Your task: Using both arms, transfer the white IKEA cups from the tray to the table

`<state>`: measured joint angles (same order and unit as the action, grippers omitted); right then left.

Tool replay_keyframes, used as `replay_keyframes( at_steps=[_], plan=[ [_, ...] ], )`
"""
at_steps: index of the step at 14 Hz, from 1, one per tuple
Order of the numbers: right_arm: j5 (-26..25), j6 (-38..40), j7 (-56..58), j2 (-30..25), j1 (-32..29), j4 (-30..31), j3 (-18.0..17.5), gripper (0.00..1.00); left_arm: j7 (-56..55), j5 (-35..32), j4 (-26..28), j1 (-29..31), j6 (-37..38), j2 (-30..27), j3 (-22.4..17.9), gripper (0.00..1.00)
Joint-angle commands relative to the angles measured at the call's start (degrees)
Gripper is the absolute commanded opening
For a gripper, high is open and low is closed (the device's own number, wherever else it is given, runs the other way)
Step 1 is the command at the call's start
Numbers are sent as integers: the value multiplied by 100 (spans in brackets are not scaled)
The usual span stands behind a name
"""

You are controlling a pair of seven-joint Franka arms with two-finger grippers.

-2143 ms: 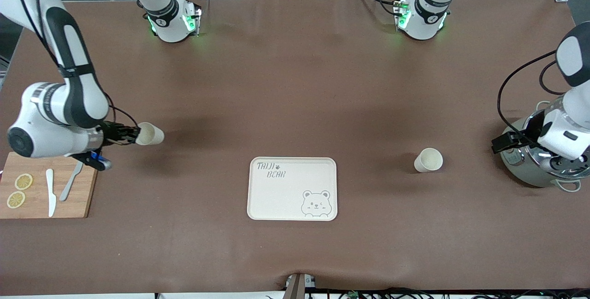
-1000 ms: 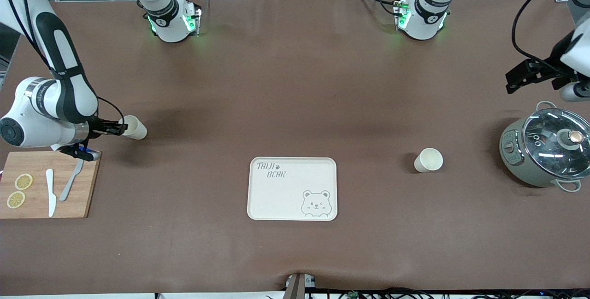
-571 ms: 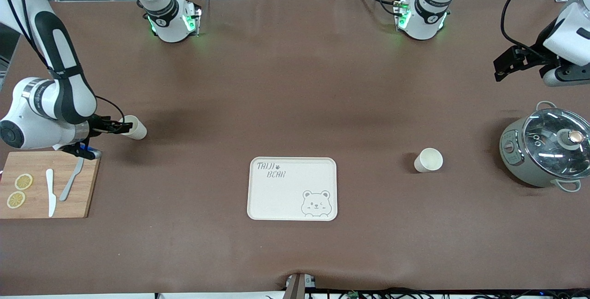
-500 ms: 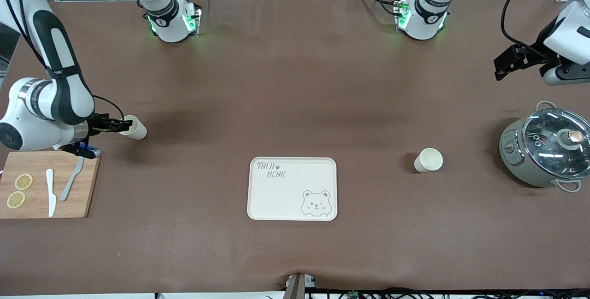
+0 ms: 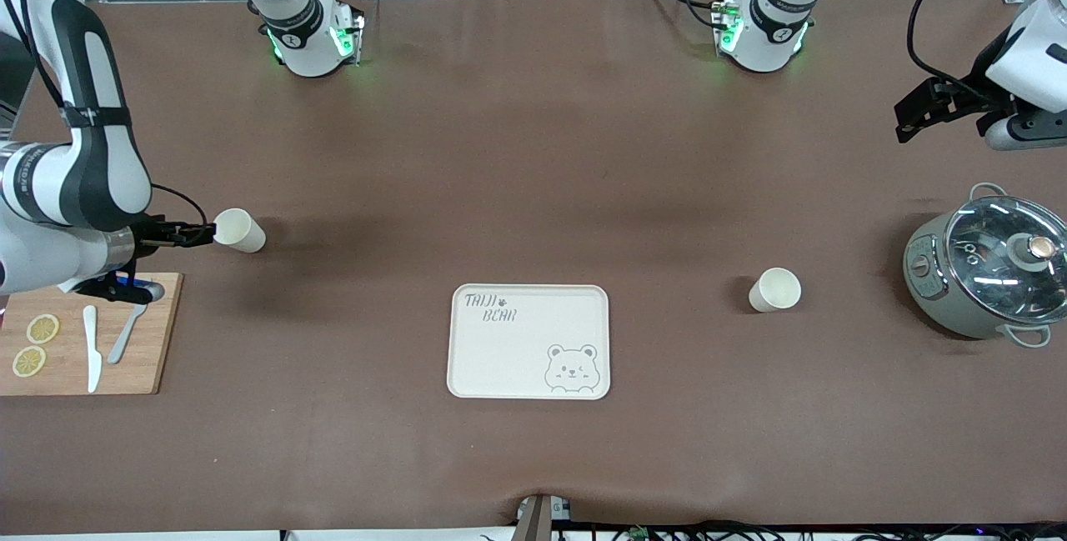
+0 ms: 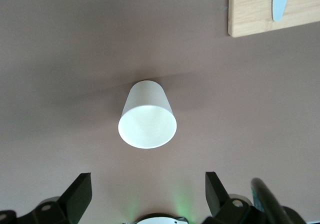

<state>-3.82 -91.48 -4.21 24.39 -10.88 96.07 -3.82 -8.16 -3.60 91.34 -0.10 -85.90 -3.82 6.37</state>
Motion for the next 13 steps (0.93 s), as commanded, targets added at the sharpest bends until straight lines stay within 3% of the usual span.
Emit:
replay_keyframes(
  at_steps=[1,5,13],
  plan=[
    [-111,25,-71,233,173,-255,-5,100,43,175,113,-8,-85,-119,4,100],
    [-84,304,-19,260,288,-869,-13,100,43,193,95,-8,-208,-40,4,100],
    [224,2193,-27,155,920,-2847,-14,100,7,202,121,-8,-243,-66,13,100]
  ],
)
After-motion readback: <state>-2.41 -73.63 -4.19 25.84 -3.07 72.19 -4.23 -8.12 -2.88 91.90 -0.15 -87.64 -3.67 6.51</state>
